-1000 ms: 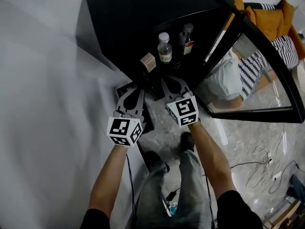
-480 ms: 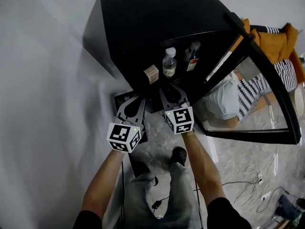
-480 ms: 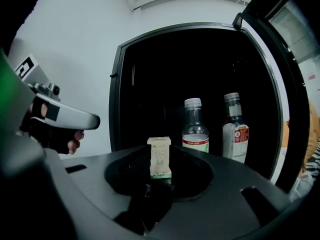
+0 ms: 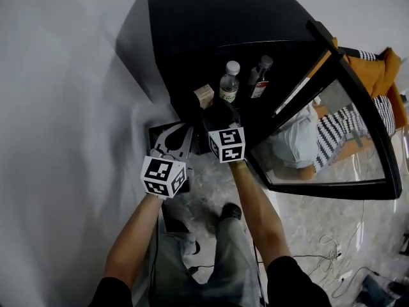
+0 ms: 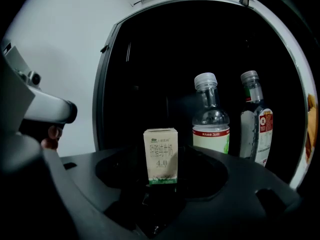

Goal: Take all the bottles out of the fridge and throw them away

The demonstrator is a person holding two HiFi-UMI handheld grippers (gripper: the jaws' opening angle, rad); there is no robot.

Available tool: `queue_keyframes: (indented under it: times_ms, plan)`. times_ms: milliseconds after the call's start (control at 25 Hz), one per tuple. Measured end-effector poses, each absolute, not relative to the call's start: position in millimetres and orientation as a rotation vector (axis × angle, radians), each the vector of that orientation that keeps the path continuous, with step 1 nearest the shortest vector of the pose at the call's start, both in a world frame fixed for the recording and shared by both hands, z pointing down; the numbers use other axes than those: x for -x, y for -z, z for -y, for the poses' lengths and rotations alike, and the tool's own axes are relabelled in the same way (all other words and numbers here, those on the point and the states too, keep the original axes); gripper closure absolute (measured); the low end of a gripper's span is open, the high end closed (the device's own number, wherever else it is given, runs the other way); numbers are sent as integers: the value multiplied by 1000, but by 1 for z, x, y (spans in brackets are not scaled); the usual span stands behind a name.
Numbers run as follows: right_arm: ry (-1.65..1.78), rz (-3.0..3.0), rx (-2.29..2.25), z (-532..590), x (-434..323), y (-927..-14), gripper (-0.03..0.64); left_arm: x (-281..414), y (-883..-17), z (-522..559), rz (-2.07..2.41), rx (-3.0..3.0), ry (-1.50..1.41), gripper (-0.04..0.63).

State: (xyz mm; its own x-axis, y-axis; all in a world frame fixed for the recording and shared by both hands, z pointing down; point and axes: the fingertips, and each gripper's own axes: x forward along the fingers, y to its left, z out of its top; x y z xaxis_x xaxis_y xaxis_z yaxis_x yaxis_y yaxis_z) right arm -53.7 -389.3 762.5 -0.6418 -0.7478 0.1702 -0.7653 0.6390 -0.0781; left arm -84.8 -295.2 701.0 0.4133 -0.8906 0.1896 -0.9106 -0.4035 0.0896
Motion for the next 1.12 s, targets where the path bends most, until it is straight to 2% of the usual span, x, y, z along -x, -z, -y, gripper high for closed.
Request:
queue_keyframes:
  times_ms: [280,600,880,1120]
  plan:
    - [-204,2732,-1256,410,71,-770,325,100,-706,300,1673,-2450,-141,594]
    - [-141,2706,-1277,413,74,-770,345,117,-710,299,1725,-2421,-128,594]
    - [-171,2719,-1298,384,48,-751,347,118,-691,286,1745,-2396,-115,594]
    - [-207,2686,-1286,327,15,-700,347,114,-638,261,1728,-2379,-137,594]
